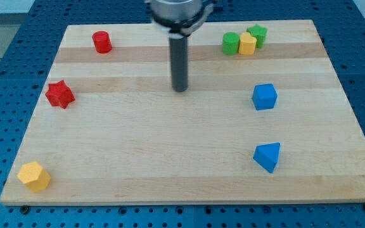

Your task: Push the yellow hexagon to the vertical bottom of the red circle

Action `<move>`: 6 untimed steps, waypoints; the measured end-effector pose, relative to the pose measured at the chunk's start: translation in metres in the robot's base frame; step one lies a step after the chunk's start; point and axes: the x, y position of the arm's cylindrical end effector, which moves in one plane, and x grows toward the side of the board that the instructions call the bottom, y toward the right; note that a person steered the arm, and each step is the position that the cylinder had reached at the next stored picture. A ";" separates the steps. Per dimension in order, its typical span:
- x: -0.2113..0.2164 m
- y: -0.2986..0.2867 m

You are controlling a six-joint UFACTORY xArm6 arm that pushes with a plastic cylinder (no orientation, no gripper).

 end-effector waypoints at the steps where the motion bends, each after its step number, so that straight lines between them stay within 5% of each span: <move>1: 0.059 -0.041; 3: 0.186 -0.134; 6: 0.207 -0.181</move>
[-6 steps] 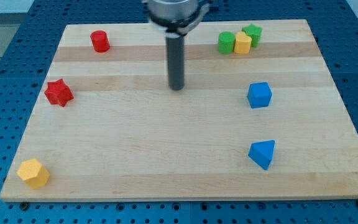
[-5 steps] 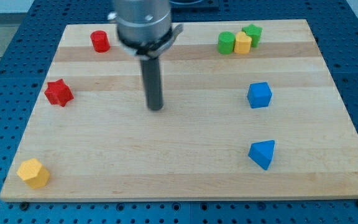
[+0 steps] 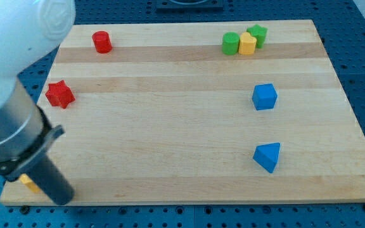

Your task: Push the yellow hexagon to the vertical bottom of the red circle

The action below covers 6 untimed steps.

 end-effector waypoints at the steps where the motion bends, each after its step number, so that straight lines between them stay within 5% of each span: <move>1: -0.004 -0.085; 6: -0.071 -0.007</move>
